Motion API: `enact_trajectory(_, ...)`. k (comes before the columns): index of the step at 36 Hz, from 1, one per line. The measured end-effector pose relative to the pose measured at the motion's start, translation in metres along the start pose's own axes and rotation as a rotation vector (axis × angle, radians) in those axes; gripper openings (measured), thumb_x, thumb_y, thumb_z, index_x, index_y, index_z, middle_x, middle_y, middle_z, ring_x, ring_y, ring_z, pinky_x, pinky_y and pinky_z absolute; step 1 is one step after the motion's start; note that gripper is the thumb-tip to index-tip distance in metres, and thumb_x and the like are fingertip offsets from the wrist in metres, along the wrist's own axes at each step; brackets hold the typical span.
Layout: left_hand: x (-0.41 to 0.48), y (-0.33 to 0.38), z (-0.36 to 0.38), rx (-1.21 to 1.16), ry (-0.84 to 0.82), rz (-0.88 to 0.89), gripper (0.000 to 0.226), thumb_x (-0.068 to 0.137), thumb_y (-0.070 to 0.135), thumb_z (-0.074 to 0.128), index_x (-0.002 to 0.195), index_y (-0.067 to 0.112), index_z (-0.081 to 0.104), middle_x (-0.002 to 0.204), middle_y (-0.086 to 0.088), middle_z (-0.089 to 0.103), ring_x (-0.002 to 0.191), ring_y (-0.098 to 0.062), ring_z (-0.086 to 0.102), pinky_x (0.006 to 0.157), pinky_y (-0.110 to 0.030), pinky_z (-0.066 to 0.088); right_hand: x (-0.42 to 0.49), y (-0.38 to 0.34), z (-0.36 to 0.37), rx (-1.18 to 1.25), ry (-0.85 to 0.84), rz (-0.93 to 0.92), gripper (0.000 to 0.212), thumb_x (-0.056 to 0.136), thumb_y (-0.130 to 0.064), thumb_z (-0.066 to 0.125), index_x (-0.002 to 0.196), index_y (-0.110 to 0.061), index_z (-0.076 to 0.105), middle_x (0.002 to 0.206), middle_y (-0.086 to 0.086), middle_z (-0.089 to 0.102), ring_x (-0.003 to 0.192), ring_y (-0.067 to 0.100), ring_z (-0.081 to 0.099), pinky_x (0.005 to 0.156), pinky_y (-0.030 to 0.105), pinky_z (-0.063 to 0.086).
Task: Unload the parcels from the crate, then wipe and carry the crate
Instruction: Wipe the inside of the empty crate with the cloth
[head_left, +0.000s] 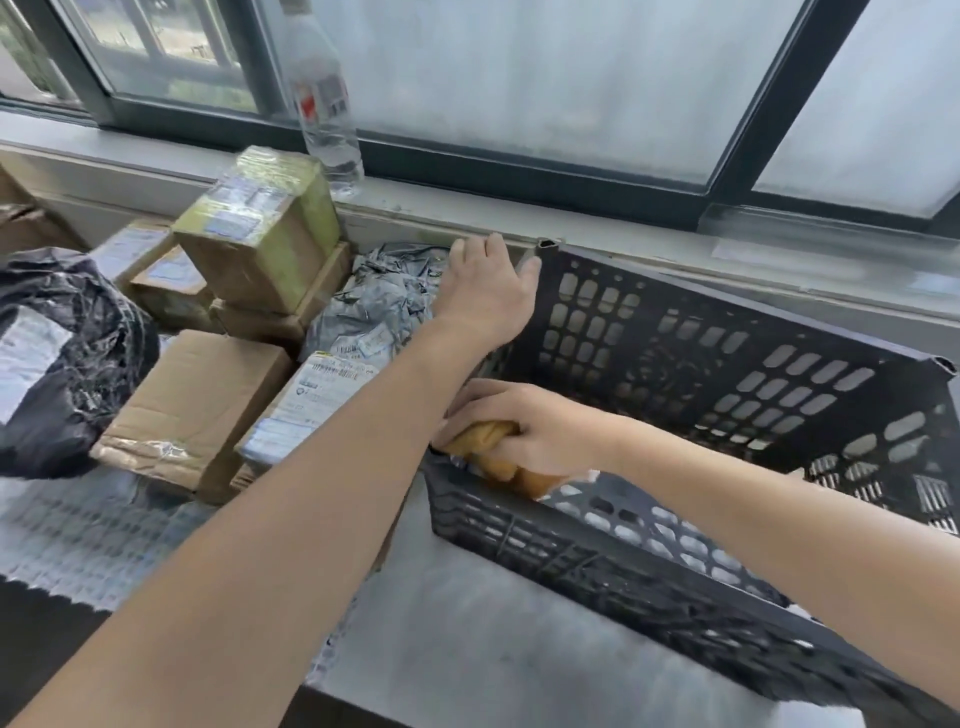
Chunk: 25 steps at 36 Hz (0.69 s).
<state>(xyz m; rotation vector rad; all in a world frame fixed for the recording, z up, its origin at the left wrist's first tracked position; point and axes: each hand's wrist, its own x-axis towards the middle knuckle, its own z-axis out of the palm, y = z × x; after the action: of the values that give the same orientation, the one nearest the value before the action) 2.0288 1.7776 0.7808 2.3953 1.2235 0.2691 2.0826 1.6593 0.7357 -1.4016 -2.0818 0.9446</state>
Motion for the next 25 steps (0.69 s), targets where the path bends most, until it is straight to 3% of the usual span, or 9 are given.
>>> enact_trajectory(3,-0.009,0.005,0.004,0.02,0.0,0.005,0.062,0.104,0.045,0.029,0.149,0.002,0.025,0.154,-0.018,0.028,0.145,-0.032,0.017,0.118,-0.044,0.016,-0.016,-0.007,0.0,0.013,-0.03,-0.019,0.036,0.085,-0.003,0.055,0.114,-0.019,0.072,0.121,0.004,0.057,0.111,0.018,0.056,0.102,0.041,0.044)
enact_trajectory(7,-0.019,0.014,0.011,0.035,-0.009,0.01,0.063,0.103,0.047,0.031,0.147,0.003,0.028,0.152,-0.019,0.03,0.144,-0.032,0.019,0.117,-0.044,0.019,-0.04,-0.017,0.009,-0.25,-0.141,-0.179,0.035,0.079,-0.001,0.062,0.106,-0.02,0.075,0.112,0.0,0.059,0.1,0.012,0.049,0.09,0.028,0.046)
enact_trajectory(10,-0.026,0.024,0.017,0.042,-0.018,0.029,0.063,0.102,0.049,0.032,0.145,0.003,0.031,0.15,-0.018,0.033,0.143,-0.032,0.02,0.115,-0.044,0.021,-0.058,-0.017,0.007,-0.333,-0.165,-0.193,0.034,0.076,-0.006,0.063,0.102,-0.023,0.076,0.111,-0.004,0.059,0.097,0.009,0.043,0.085,0.027,0.046)
enact_trajectory(15,-0.035,0.041,0.035,0.053,-0.037,0.075,0.062,0.101,0.05,0.035,0.142,0.003,0.034,0.148,-0.018,0.035,0.142,-0.033,0.021,0.116,-0.043,0.021,-0.108,-0.014,-0.006,-0.215,-0.184,-0.052,0.035,0.072,-0.007,0.059,0.099,-0.023,0.077,0.114,-0.01,0.054,0.103,0.001,0.045,0.093,0.012,0.036)
enact_trajectory(25,-0.056,0.084,0.081,0.06,-0.142,0.167,0.071,0.1,0.053,0.035,0.149,0.003,0.025,0.153,-0.017,0.029,0.147,-0.031,0.014,0.117,-0.045,0.023,-0.202,-0.003,-0.032,0.125,-0.26,0.348,0.037,0.072,-0.005,0.05,0.084,-0.03,0.075,0.113,-0.022,0.05,0.109,0.004,0.053,0.095,0.02,0.041)
